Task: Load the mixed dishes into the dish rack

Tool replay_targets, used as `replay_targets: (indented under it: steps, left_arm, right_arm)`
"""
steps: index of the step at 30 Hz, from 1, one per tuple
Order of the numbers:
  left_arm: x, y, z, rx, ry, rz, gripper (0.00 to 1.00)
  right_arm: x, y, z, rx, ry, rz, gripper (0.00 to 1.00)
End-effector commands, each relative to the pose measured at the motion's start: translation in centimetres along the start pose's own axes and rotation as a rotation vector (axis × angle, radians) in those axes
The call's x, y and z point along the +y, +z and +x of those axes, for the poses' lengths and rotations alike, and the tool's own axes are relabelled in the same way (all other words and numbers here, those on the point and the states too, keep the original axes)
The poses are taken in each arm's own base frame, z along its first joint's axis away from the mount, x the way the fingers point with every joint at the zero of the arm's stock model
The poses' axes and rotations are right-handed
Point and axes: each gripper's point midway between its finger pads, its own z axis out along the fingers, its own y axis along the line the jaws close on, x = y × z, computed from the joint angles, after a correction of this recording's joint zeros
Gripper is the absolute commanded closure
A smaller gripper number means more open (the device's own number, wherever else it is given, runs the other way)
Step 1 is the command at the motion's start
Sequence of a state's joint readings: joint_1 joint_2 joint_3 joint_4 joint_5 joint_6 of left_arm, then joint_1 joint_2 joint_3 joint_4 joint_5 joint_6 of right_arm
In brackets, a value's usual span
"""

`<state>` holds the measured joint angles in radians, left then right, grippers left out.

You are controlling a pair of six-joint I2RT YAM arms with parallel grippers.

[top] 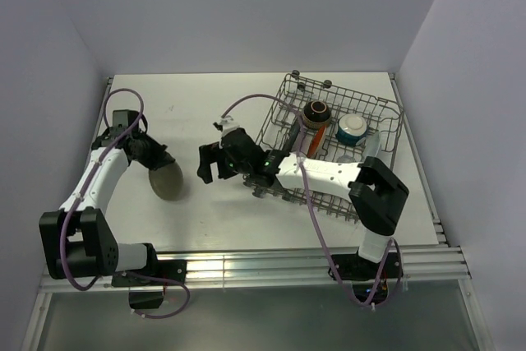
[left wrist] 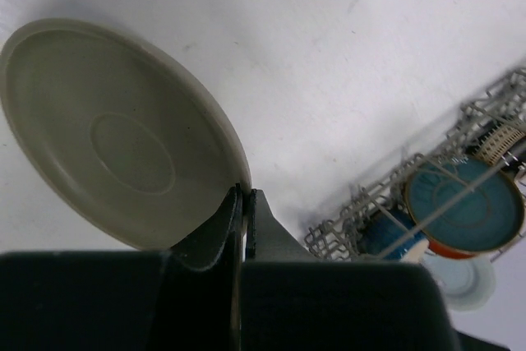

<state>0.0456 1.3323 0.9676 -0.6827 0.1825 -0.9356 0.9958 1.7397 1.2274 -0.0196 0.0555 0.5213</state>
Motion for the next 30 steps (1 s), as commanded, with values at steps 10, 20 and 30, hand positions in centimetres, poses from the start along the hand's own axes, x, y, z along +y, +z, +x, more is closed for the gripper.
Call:
replay_targets:
  steps: [10,20,30]
  left_arm:
    - [-2.7,-2.7,3.1,0.08,0.034,0.18,1.0]
    - [-3.1,-4.4,3.8,0.085,0.034,0.227,1.0]
    - [-4.3,-5.6,5.1,0.126,0.056,0.278,1.0]
  right_arm:
    - [6.1,4.0,-2.0,-0.077,-0.066,-0.194,0.02]
    - [6.7,7.2,-0.3,-0.054,-0.041,-0.201,0.04]
    - [6.1,8.1,1.5,-0.087,-0.02,-0.188,0.48]
